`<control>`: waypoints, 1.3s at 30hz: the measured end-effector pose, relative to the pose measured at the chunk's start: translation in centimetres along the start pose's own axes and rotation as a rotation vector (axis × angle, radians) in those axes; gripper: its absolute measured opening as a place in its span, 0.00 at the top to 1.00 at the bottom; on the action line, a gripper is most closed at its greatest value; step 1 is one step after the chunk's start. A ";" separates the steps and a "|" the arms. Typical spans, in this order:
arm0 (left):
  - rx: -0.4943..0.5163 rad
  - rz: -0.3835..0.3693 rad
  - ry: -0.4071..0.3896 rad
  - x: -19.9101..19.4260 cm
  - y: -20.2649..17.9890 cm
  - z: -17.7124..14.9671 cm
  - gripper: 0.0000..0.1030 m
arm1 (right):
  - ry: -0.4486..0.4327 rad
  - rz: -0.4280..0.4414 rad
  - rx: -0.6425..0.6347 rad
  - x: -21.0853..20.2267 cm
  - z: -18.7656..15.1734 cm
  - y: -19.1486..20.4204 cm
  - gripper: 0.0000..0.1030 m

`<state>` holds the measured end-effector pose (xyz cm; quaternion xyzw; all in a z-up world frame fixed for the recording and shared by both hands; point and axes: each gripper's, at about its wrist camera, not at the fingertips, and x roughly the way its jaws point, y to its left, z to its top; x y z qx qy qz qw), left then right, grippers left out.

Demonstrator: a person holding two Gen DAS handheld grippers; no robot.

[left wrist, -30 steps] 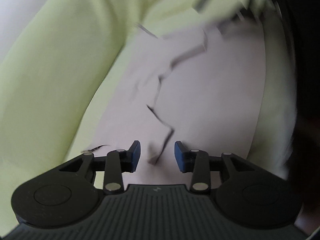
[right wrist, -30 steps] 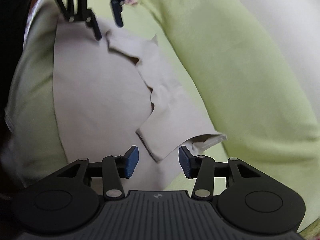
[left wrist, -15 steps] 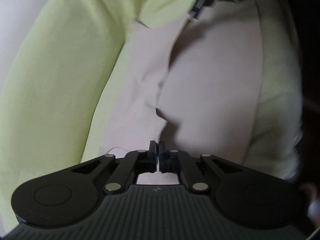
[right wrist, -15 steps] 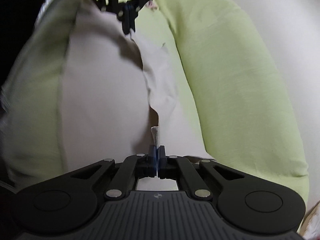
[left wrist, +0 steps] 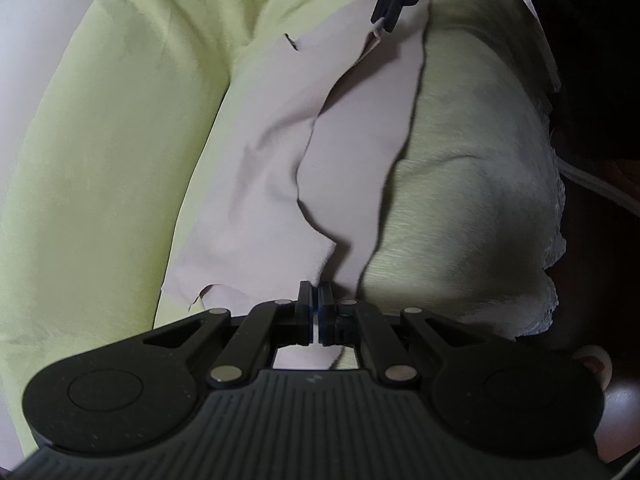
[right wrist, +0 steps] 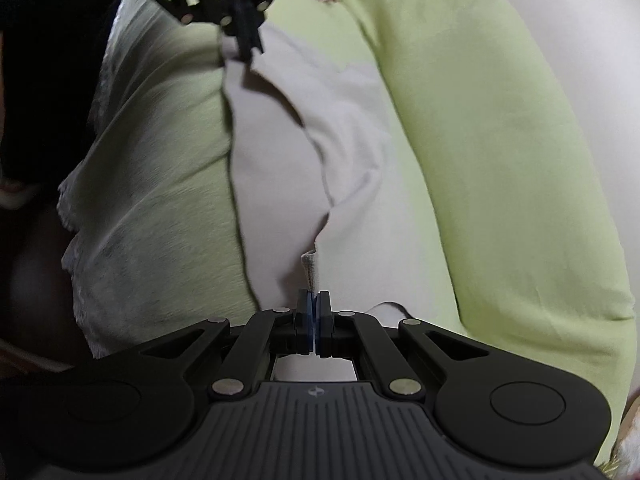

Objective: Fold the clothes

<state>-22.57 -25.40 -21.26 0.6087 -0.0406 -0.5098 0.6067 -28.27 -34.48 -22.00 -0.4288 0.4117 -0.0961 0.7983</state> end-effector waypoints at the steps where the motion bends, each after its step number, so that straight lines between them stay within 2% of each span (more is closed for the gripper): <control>1: -0.001 -0.001 -0.002 -0.1 -0.1 0.0 0.98 | 0.002 0.000 -0.011 0.1 0.1 0.1 1.00; 8: 0.003 -0.006 -0.009 -0.3 -0.6 0.1 0.98 | 0.011 0.004 -0.038 -0.9 -0.5 2.6 1.00; 26: 0.015 0.003 0.017 -0.2 -2.0 0.1 0.96 | 0.015 0.028 -0.047 -0.9 -0.3 4.2 1.00; 28: 0.018 0.015 0.028 0.0 -2.2 0.4 0.96 | 0.011 0.042 -0.043 -1.0 -0.5 4.1 0.98; 29: 0.017 0.020 0.034 -0.1 -2.3 0.5 0.96 | 0.010 0.055 -0.038 -1.1 -0.6 4.1 0.90; 30: 0.014 0.017 0.039 -0.2 -2.1 0.6 0.94 | 0.012 0.079 -0.024 -1.2 -0.7 3.8 0.89; 31: 0.003 0.003 0.037 -0.7 -1.6 0.6 0.94 | 0.013 0.102 -0.008 -1.4 -0.8 3.4 0.86; 33: -0.046 -0.037 0.024 -1.8 0.2 0.5 0.94 | 0.000 0.144 0.048 -2.2 -1.0 1.6 0.66; 36: -0.225 -0.117 -0.008 -3.6 4.8 0.1 0.94 | -0.048 0.206 0.292 -3.7 -2.0 -3.8 0.64; 39: -0.390 -0.158 -0.055 -3.6 9.0 0.6 0.92 | -0.086 0.214 0.536 -3.2 -3.7 -9.1 0.66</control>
